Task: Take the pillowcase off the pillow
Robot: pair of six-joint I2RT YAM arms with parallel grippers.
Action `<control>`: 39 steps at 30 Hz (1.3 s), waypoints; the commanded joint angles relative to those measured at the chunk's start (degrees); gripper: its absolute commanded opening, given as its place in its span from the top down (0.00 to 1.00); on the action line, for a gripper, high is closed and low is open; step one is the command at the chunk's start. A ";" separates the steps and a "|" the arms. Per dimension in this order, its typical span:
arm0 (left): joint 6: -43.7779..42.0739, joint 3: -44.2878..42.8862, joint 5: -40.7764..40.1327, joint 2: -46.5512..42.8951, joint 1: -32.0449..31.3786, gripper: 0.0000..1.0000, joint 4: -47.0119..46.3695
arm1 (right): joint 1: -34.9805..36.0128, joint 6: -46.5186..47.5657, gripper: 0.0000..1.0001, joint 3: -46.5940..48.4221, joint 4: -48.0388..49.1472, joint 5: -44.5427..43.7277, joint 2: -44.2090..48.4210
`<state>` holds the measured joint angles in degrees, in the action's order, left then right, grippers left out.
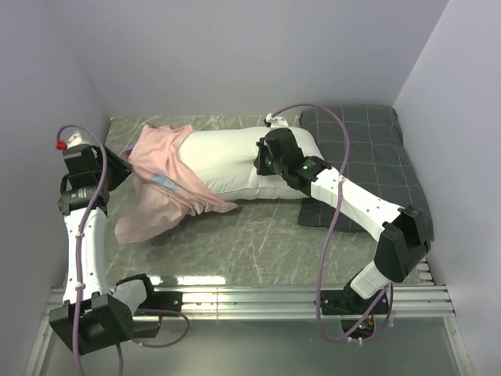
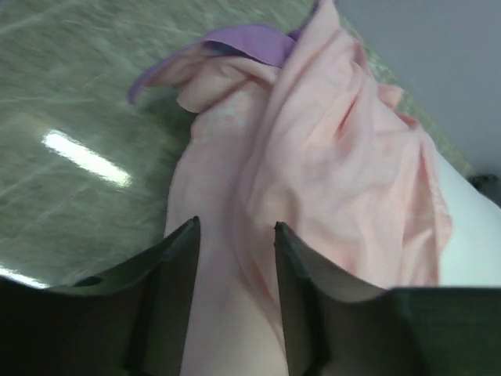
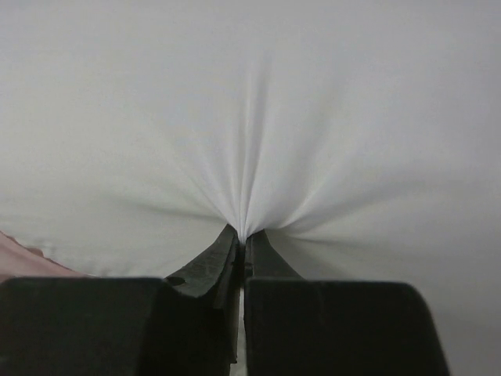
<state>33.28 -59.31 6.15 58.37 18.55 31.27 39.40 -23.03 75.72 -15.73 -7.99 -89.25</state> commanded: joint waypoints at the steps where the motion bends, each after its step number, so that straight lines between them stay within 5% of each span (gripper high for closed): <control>1: -3.65 -0.11 0.27 -0.53 -4.47 0.48 -4.12 | 0.15 1.58 1.00 1.53 -0.97 -5.11 1.46; 5: -4.45 0.51 -5.70 -5.00 -13.94 0.22 -1.84 | 1.03 0.26 1.00 1.00 -0.53 -3.88 1.19; 9: -2.35 -0.02 -11.32 -7.48 -24.76 0.13 2.13 | 1.12 -0.53 1.00 3.80 -2.38 -4.84 0.05; 20: 12.14 9.99 -28.91 -8.01 -51.65 0.18 7.32 | 1.12 -1.05 1.00 8.56 -4.67 -4.49 -2.42; 28: 17.09 16.32 -38.66 -4.67 -55.99 0.12 0.56 | 1.21 -0.79 1.00 7.25 -4.67 -3.18 -0.93; 33: 14.63 17.39 -43.75 -5.72 -56.07 0.46 -6.31 | 1.56 -0.26 1.00 4.70 -3.70 -2.73 1.45; 34: 14.54 16.69 -44.29 -5.03 -56.07 0.68 -6.04 | 1.56 -0.09 1.00 4.52 -3.78 -2.65 1.97; 37: 13.40 14.67 -44.91 -4.06 -56.07 1.00 -4.11 | 1.56 1.05 1.00 3.47 -3.08 -1.86 2.85; 39: 12.35 13.70 -44.74 -4.49 -56.16 1.00 -3.14 | 1.56 2.98 0.90 3.90 -2.91 -0.90 2.94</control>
<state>47.18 -42.15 -34.98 54.26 -37.39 29.89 40.62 -22.65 78.96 -22.70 -9.74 -90.21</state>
